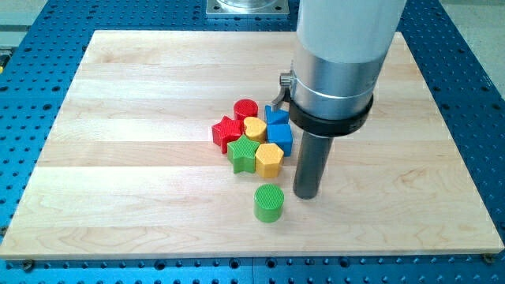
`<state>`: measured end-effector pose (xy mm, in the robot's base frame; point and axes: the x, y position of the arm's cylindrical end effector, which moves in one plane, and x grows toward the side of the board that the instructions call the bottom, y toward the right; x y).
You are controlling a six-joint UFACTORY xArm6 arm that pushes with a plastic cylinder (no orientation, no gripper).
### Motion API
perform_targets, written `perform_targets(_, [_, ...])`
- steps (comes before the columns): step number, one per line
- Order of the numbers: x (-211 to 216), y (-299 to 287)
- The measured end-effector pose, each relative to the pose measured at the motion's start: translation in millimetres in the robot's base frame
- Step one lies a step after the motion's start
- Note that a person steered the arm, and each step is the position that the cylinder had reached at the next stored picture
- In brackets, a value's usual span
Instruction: Push the green circle into the group of blocks
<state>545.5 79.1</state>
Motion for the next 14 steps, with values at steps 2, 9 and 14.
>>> perform_targets(2, [49,8])
perform_targets(9, [67,-130])
perform_targets(14, [21,14])
